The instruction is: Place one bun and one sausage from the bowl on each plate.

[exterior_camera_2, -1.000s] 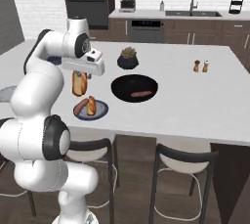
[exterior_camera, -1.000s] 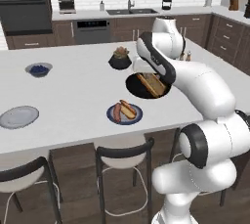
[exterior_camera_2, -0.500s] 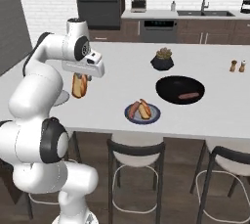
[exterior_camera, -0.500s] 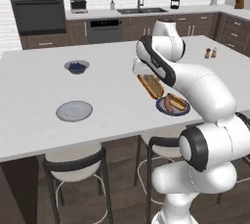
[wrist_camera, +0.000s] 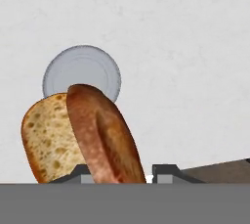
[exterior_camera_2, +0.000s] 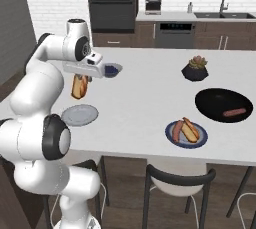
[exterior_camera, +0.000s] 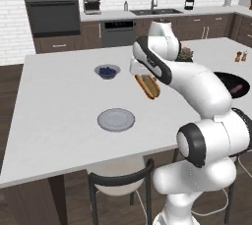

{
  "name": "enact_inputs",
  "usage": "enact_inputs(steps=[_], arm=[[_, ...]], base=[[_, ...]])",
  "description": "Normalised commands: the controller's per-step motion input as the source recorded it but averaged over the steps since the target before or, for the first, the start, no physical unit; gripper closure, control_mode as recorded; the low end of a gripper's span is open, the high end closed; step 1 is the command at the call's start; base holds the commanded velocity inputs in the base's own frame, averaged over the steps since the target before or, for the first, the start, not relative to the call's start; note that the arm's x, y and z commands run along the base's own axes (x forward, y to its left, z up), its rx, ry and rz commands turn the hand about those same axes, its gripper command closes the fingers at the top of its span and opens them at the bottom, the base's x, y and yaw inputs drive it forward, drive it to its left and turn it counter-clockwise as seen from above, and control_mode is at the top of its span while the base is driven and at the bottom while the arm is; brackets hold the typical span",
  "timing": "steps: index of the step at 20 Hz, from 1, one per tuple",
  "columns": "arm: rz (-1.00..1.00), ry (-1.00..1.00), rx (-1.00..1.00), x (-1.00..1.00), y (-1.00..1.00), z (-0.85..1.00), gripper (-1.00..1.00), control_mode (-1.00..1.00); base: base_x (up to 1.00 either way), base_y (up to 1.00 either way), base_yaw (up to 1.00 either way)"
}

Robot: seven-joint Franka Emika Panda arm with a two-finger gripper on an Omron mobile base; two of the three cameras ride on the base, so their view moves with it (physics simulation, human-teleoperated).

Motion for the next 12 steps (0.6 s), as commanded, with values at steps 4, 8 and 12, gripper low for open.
enact_inputs(steps=[4,8,12], arm=[[0.00,0.12,-0.04,0.73,0.38,-0.45,1.00,-1.00],[0.00,0.18,-0.09,0.78,0.54,-0.79,1.00,-1.00],[0.00,0.18,-0.10,0.67,0.40,-0.91,1.00,-1.00]], base=[[0.00,0.00,0.00],[0.00,0.00,0.00],[0.00,0.00,0.00]])
